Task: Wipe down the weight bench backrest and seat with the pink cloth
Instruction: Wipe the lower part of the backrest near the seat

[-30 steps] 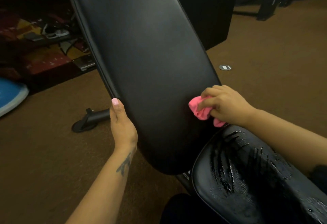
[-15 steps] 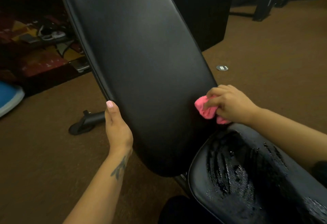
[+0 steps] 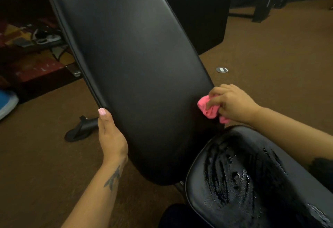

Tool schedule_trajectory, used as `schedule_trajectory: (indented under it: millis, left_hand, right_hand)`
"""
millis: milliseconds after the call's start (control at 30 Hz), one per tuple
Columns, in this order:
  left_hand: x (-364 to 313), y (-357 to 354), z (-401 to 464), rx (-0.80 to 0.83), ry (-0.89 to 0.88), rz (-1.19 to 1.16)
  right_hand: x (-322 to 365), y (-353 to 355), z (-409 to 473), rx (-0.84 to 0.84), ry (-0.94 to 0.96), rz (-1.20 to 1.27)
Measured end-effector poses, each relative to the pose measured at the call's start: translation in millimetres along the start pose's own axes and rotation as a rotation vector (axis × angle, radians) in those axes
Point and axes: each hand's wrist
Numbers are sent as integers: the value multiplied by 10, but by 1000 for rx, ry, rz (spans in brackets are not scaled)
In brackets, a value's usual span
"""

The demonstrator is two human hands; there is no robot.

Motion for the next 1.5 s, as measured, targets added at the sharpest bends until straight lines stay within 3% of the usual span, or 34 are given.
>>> schedule_trajectory:
  millis: [167, 433, 600, 700, 900, 1000, 1133, 1233, 1400, 1500]
  left_hand:
    - [-10, -2, -4, -20, 20, 32]
    - [-53, -49, -52, -100, 54, 47]
    - [-31, -30, -37, -107, 58, 25]
    - [-30, -32, -39, -112, 60, 30]
    - [-59, -42, -62, -97, 50, 46]
    - [-67, -59, -73, -109, 46, 29]
    - [-81, -84, -85, -136, 48, 12]
    - [-81, -89, -94, -128, 40, 37]
    - [-38, -49, -46, -157, 66, 94]
    - [-44, -39, -42, -157, 70, 104]
  right_hand:
    - [157, -76, 52, -108, -21, 98]
    - [-62, -118, -193, 64, 29, 73]
    - [-195, -56, -8, -77, -134, 104]
    - [-13, -97, 44, -147, -93, 176]
    - [-34, -173, -221, 44, -21, 213]
    - [-174, -167, -274, 33, -107, 242]
    - [-358, -158, -142, -106, -409, 244]
    - [-278, -187, -63, -154, -440, 287]
    - [-137, -242, -387, 29, -219, 374]
    - [-321, -195, -475, 124, -246, 265]
Point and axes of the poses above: each hand's wrist, its own z-axis towards the middle knuckle, its own y-axis out of the back of the hand, x = y × z, and after that the axes turned 5 degrees about y, right-handed
